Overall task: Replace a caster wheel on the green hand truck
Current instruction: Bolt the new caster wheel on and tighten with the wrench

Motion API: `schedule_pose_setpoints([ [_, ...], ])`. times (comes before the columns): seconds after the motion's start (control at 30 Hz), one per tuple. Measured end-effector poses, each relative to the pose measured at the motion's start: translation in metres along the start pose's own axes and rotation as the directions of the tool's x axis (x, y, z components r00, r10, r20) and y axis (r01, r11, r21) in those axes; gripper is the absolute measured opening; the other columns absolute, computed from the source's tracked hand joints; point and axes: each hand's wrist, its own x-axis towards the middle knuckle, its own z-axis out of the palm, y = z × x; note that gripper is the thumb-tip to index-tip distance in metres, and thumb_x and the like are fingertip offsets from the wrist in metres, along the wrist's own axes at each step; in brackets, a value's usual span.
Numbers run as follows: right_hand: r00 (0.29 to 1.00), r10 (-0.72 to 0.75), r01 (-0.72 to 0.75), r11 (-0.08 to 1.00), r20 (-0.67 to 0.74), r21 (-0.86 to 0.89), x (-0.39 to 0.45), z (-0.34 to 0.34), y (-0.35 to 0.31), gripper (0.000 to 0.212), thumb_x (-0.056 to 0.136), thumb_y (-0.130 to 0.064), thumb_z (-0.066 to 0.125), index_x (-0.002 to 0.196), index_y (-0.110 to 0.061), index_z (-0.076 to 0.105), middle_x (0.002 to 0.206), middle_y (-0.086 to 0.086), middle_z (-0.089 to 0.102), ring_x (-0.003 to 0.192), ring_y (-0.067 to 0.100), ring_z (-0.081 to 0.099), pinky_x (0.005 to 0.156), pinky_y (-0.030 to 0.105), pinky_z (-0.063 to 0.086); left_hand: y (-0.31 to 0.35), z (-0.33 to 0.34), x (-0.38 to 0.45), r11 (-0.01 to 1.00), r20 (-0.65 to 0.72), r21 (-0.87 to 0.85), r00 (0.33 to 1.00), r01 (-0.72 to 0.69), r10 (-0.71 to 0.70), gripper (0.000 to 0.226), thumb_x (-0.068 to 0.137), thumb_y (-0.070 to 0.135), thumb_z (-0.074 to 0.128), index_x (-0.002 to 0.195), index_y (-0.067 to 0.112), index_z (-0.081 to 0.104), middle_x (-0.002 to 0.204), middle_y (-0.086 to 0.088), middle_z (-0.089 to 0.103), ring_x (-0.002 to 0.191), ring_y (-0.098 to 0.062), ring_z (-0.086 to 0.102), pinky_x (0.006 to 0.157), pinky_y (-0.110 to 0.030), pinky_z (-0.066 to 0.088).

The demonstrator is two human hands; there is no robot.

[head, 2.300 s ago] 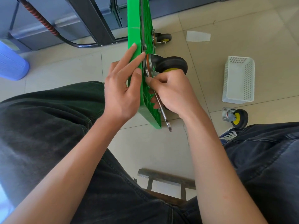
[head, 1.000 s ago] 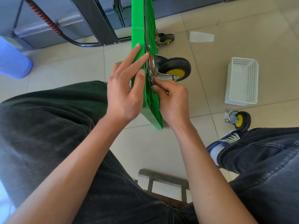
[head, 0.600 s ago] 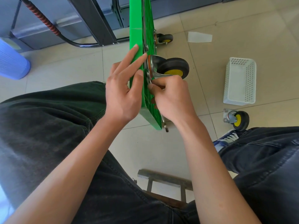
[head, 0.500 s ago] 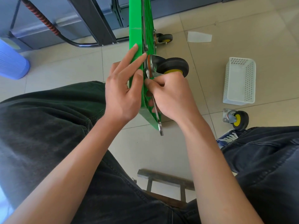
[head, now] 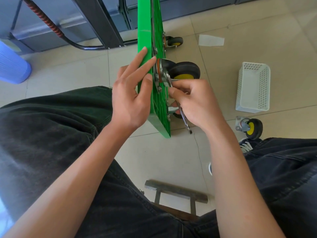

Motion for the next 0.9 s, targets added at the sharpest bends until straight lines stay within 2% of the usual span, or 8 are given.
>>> schedule_pose_setpoints([
  [0.07, 0.997, -0.072, 0.072, 0.997, -0.037, -0.014, 0.001, 0.002, 0.008, 0.019, 0.097, -0.020, 0.068, 0.111, -0.025, 0.080, 0.088, -0.016, 0.074, 0.083, 0.008, 0.069, 0.081, 0.043, 0.060, -0.001, 0.000, 0.000, 1.000, -0.002, 0.001, 1.000, -0.002, 0.002, 0.039, 0.102, 0.016, 0.045, 0.135, 0.018, 0.064, 0.152, 0.001, 0.050, 0.128, -0.011, 0.049, 0.101, -0.015, 0.038],
  [0.2, 0.986, -0.138, 0.141, 0.989, -0.098, 0.032, 0.004, 0.015, 0.023, 0.025, 0.094, -0.013, 0.070, 0.116, -0.020, 0.079, 0.103, -0.014, 0.077, 0.093, 0.007, 0.071, 0.091, 0.040, 0.057, -0.002, 0.001, 0.000, 1.000, -0.003, -0.005, 1.000, 0.002, -0.002, 0.039, 0.103, 0.017, 0.044, 0.136, 0.019, 0.064, 0.152, 0.001, 0.050, 0.127, -0.009, 0.049, 0.101, -0.019, 0.040],
  [0.33, 0.980, -0.139, 0.147, 0.988, -0.143, 0.052, 0.005, 0.031, 0.034, 0.027, 0.095, -0.013, 0.070, 0.120, -0.021, 0.077, 0.109, -0.011, 0.077, 0.099, 0.007, 0.070, 0.093, 0.040, 0.057, -0.002, 0.001, 0.000, 1.000, -0.004, -0.001, 1.000, -0.002, 0.002, 0.038, 0.103, 0.016, 0.045, 0.136, 0.019, 0.063, 0.152, 0.001, 0.050, 0.127, -0.007, 0.048, 0.101, -0.015, 0.038],
  [0.6, 0.970, -0.141, 0.175, 0.970, -0.196, 0.168, 0.004, 0.049, 0.027, 0.027, 0.096, -0.006, 0.066, 0.121, -0.013, 0.076, 0.111, -0.006, 0.077, 0.101, 0.004, 0.072, 0.094, 0.035, 0.058, -0.003, 0.001, 0.001, 1.000, -0.002, -0.010, 1.000, 0.009, -0.009, 0.039, 0.103, 0.016, 0.044, 0.136, 0.019, 0.064, 0.152, 0.002, 0.050, 0.128, -0.007, 0.048, 0.103, -0.017, 0.039],
  [0.77, 0.965, -0.153, 0.183, 0.975, -0.213, 0.126, 0.005, 0.051, 0.023, 0.025, 0.096, -0.009, 0.067, 0.120, -0.012, 0.076, 0.111, -0.004, 0.077, 0.102, 0.005, 0.071, 0.094, 0.029, 0.057, -0.004, 0.001, 0.000, 1.000, -0.004, -0.026, 1.000, 0.008, -0.008, 0.039, 0.102, 0.017, 0.044, 0.136, 0.019, 0.064, 0.152, 0.002, 0.050, 0.129, -0.010, 0.049, 0.105, -0.025, 0.042],
  [0.9, 0.964, -0.164, 0.181, 0.981, -0.208, 0.069, 0.004, 0.051, 0.021, 0.023, 0.096, -0.013, 0.068, 0.117, -0.015, 0.077, 0.109, -0.006, 0.078, 0.099, 0.005, 0.071, 0.090, 0.027, 0.057, -0.004, 0.001, 0.000, 1.000, -0.004, -0.024, 1.000, 0.008, -0.008, 0.039, 0.102, 0.017, 0.044, 0.135, 0.019, 0.064, 0.152, 0.002, 0.050, 0.129, -0.010, 0.049, 0.105, -0.024, 0.042],
])
